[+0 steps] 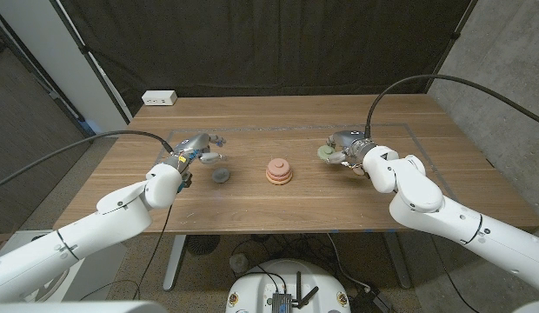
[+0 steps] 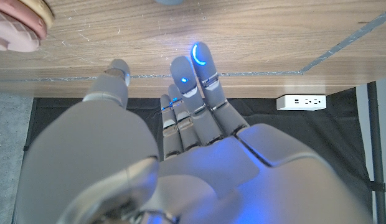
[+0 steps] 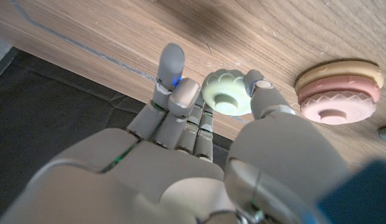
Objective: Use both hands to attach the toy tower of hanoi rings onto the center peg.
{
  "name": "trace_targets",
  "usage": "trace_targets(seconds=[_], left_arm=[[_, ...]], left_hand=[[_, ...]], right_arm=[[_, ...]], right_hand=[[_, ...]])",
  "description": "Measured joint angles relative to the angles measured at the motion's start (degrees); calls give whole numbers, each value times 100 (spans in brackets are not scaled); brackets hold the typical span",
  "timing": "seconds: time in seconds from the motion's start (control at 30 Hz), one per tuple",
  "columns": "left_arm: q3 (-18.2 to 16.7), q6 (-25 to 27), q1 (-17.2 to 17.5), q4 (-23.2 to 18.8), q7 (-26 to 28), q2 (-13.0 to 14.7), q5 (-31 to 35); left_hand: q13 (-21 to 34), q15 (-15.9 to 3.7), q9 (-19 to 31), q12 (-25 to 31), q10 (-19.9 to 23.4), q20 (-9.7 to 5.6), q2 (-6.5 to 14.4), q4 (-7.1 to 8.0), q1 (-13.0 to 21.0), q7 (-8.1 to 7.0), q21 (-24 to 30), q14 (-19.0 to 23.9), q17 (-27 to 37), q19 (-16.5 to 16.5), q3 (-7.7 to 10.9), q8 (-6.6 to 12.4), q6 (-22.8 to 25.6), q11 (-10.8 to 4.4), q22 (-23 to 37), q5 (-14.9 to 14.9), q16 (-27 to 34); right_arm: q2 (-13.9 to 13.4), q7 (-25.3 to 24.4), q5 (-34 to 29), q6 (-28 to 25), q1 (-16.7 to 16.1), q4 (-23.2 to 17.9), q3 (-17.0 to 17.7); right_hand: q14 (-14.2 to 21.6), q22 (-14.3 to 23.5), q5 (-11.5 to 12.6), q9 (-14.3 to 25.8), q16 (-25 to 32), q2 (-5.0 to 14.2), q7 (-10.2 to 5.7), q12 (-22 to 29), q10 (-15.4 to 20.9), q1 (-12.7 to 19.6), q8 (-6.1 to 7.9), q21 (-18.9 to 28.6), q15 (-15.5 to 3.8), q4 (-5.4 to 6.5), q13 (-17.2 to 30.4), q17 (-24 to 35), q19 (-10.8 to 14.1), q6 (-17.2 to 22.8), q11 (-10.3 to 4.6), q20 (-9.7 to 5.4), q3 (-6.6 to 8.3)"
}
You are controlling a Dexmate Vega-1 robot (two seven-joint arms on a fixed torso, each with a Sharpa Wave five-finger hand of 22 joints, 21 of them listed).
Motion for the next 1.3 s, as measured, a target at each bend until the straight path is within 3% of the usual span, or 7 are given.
trace_targets(seconds=[0.73, 1.3], left_arm=[[-73, -23, 74, -14, 80, 31, -33], [-157, -66, 142, 15, 233, 11, 16]], left_hand=[[28, 1, -1, 0, 72, -10, 0, 0, 0, -32, 0, 44, 11, 52, 0, 0, 32, -52, -1, 0, 65], [11, 1, 28, 0, 73, -21, 0, -32, 0, -23, 0, 43, -5, 83, 31, 0, 84, -51, -1, 0, 65]], right_arm=[[46, 29, -25, 619, 15, -65, 154], [246, 30, -46, 1292, 210, 96, 190]], right_hand=[[41, 27, 37, 5, 48, -61, -21, 5, -1, 61, -30, 0, -21, 0, 41, 0, 20, 20, -1, -20, 0], [63, 26, 37, -3, 48, -61, 10, 0, 31, 61, -10, 0, -43, 0, 51, 0, 61, 51, 31, -19, 0]])
